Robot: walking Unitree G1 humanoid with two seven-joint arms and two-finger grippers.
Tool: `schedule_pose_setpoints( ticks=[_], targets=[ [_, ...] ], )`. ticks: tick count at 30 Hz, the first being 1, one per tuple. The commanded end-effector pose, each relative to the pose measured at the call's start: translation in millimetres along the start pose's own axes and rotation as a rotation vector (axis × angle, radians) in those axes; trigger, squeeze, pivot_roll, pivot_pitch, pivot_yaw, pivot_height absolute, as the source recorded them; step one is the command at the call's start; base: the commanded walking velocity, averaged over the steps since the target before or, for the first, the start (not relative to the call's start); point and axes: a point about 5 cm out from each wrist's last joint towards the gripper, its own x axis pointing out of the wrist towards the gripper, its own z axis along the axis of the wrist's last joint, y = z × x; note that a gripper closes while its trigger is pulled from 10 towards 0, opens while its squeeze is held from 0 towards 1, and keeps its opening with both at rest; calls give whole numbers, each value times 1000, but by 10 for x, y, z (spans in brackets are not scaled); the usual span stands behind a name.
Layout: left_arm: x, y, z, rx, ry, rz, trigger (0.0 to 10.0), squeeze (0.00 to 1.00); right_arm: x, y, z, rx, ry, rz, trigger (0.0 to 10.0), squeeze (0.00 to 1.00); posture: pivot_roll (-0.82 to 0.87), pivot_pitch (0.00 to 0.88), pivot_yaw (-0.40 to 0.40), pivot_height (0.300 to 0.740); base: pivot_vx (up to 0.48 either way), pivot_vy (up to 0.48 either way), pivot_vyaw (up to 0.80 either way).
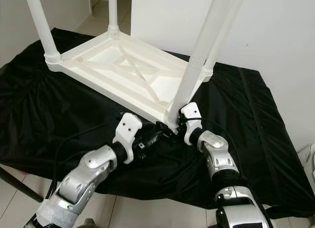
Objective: Building children table
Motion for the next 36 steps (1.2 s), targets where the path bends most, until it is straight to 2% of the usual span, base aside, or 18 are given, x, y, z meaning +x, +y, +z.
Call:
schedule_pose_setpoints(
  ticks=[1, 12, 17, 21, 22, 25, 26, 28, 34, 35, 36],
  targets=[
    [5, -13, -23, 6, 16, -16, 10000, 0, 50, 36, 5, -3, 1, 39, 0, 0, 174, 44, -119, 740, 0, 0, 0],
    [74, -78, -26, 22, 25, -102, 10000, 0, 106, 11, -17, 57, -28, 23, 0, 0, 158, 47, -109, 740, 0, 0, 0],
    [83, -112, -17, 14, 24, -126, 10000, 0, 102, 29, -43, 110, -66, -55, 0, 0, 157, 49, -105, 740, 0, 0, 0],
    [84, -100, 1, 9, 19, -105, 10000, 0, 81, 67, -99, 131, -73, -209, 0, 0, 165, 50, -101, 740, 0, 0, 0],
    [84, -100, 1, 9, 19, -105, 10000, 0, 81, 67, -99, 131, -73, -209, 0, 0, 165, 50, -101, 740, 0, 0, 0],
    [95, -110, 8, -9, 15, -101, 10000, 0, 56, 90, -195, 161, -41, -392, 0, 0, 165, 47, -98, 740, 0, 0, 0],
    [95, -110, 8, -9, 15, -101, 10000, 0, 56, 90, -195, 161, -41, -392, 0, 0, 165, 47, -98, 740, 0, 0, 0],
    [81, -136, 19, -24, 8, -120, 10000, 0, 17, 106, -268, 224, -19, -537, 0, 0, 167, 53, -100, 740, 0, 0, 0],
    [85, -137, 10, -14, 15, -128, 10000, 0, 2, 134, -299, 248, -7, -597, 0, 0, 173, 54, -103, 740, 0, 0, 0],
    [88, -131, 4, -2, 20, -124, 10000, 0, -15, 156, -301, 233, -2, -633, 0, 0, 172, 55, -102, 740, 0, 0, 0],
    [83, -116, 12, -3, 16, -115, 10000, 0, -14, 259, -333, 237, 14, -711, 0, 0, 169, 58, -104, 740, 0, 0, 0]
  ],
)
